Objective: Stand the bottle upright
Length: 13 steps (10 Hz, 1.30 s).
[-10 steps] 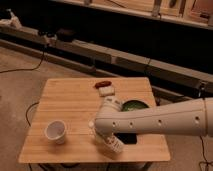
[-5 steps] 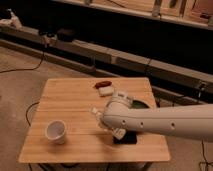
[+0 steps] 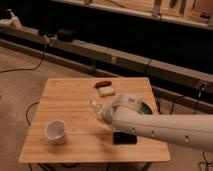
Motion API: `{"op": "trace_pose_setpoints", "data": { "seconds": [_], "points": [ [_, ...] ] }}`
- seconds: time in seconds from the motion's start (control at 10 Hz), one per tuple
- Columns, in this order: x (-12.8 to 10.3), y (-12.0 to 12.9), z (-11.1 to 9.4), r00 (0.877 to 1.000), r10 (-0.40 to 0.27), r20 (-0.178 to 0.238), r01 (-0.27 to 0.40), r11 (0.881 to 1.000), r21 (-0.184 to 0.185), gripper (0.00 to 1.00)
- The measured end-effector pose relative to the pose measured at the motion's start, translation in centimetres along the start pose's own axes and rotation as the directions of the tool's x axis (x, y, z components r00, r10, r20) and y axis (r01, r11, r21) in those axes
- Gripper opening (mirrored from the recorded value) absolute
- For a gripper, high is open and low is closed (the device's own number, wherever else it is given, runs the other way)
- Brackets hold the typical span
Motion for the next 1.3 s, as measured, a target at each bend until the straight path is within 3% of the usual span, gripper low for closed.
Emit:
{"op": "trace_pose_setpoints", "data": {
  "seconds": [0.2,0.6,0.7,0.9,1.0,1.3],
  "points": [
    [-0.1,0.0,-0.5,0.999,0.015,0.047,-0.014,1.000,-0.007,0.09],
    [-0.3,0.0,-0.4,0.999,0.013,0.053,-0.013,1.000,-0.009,0.09],
    [-0.9,-0.3,-0.4,0.997,0.007,0.079,-0.007,1.000,-0.010,0.09],
    [-2.3,-1.7,-0.5,0.983,0.006,0.182,-0.005,1.000,-0.011,0.09],
    [-2.4,-2.0,-0.5,0.978,0.011,0.207,-0.009,1.000,-0.014,0.09],
    [-2.3,-3.0,-0.3,0.940,0.063,0.335,-0.048,0.997,-0.055,0.09]
  ]
}}
